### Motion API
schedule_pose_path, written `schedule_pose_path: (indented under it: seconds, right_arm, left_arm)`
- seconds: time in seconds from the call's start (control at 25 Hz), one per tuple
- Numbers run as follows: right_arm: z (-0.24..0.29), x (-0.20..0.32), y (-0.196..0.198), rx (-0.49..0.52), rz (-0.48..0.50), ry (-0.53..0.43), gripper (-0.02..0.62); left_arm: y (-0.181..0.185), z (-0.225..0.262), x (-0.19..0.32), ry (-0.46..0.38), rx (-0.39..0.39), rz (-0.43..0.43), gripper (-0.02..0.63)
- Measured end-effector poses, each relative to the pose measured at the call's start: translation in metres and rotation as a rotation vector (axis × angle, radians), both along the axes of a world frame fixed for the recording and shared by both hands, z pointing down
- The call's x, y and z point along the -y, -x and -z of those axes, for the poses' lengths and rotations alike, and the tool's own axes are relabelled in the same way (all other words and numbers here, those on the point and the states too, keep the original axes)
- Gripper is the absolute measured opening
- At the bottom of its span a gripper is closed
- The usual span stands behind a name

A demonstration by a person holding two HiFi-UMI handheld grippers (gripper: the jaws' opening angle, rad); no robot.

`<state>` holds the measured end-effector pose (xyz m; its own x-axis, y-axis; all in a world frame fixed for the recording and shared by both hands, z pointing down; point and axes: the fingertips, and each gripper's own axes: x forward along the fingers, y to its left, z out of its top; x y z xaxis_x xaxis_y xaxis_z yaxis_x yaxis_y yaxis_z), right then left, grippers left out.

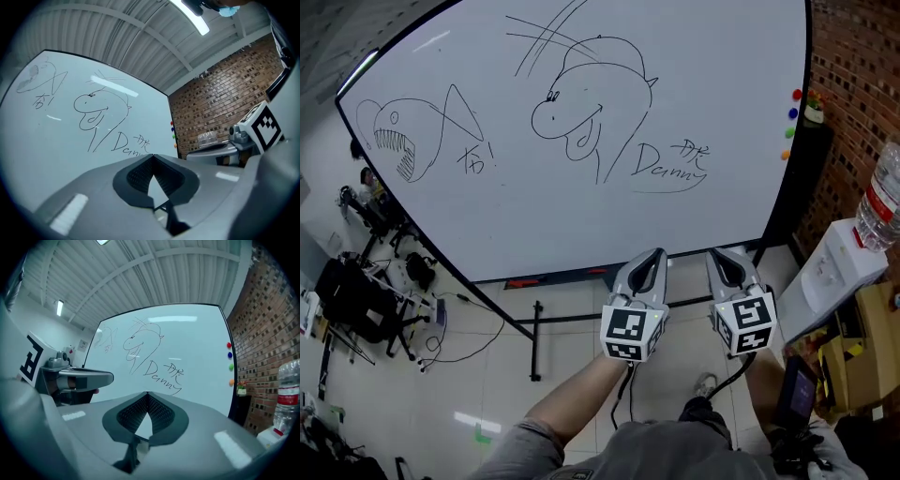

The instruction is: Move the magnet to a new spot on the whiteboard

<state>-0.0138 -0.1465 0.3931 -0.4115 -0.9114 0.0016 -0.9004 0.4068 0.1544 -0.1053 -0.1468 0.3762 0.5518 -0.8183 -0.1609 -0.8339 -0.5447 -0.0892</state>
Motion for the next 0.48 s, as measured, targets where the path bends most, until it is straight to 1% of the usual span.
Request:
schedule_pose_path:
  seconds: [0.2, 0.32, 0.48]
  right_arm:
    - [-0.029, -0.037, 0.013, 0.004, -0.013, 0.072, 0.006]
    - [-0.04, -0.055, 0.015, 0.006, -0.016, 0.099, 0.006]
    - [-0.046, -0.067, 0.012, 0.011, -0.01, 0.109, 0.006]
  left_arm:
    - [0.021, -0.029, -0.029, 0.059, -0.007, -0.008, 0.0]
    - [0.024, -0.04, -0.042, 0.089, -0.013, -0.008, 0.0]
    - [0.021, -0.048, -0.051, 0.114, -0.014, 0.004, 0.002]
